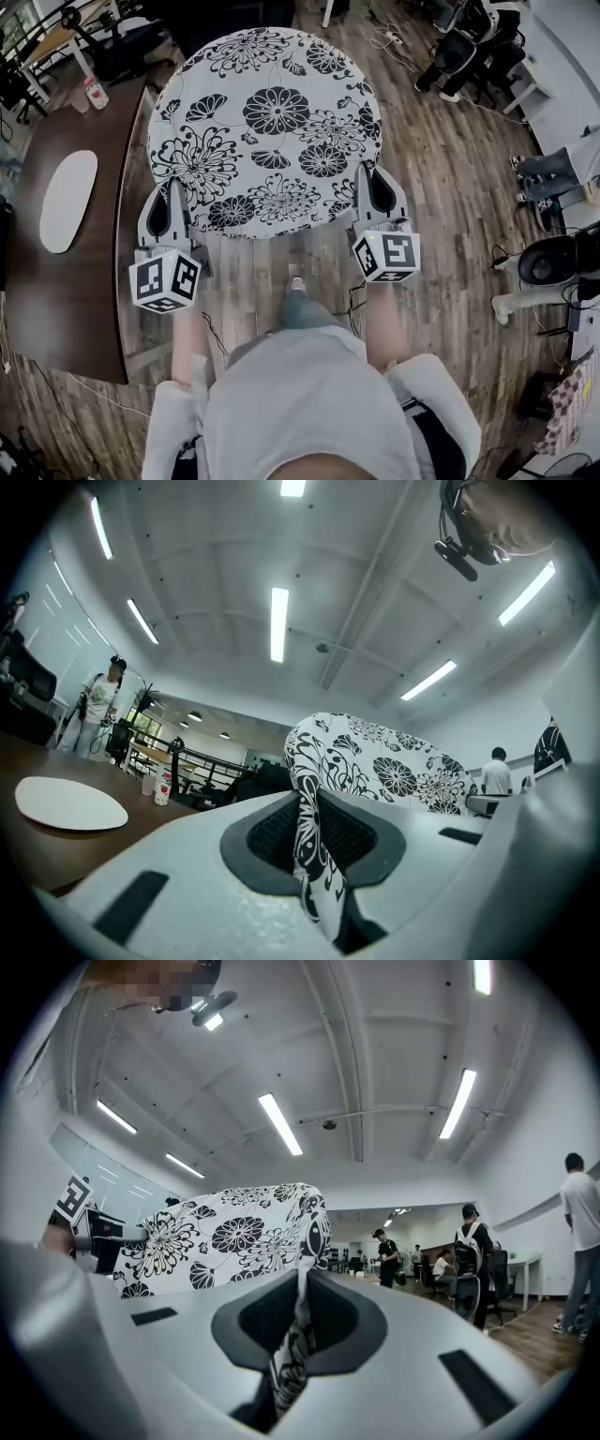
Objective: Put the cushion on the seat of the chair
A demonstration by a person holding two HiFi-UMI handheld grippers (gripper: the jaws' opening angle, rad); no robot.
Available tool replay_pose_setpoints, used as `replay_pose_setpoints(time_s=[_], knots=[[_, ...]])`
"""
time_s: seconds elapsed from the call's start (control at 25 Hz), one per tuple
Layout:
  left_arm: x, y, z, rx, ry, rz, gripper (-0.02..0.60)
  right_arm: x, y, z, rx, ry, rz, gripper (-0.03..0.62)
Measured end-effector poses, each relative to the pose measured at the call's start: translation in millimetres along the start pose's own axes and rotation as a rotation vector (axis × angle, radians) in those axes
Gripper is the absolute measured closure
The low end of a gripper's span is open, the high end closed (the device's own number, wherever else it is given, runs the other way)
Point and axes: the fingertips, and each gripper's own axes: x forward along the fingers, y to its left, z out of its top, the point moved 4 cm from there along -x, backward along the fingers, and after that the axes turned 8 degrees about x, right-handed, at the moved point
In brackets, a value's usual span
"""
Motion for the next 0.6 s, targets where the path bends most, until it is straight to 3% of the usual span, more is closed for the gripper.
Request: replay_pose_setpoints(time_s=[0.6], knots=[[-3,-11,-5,0.015,-0.024,0.062,0.538,15,-13,-6,0.006,-0.030,0.077,0.571]])
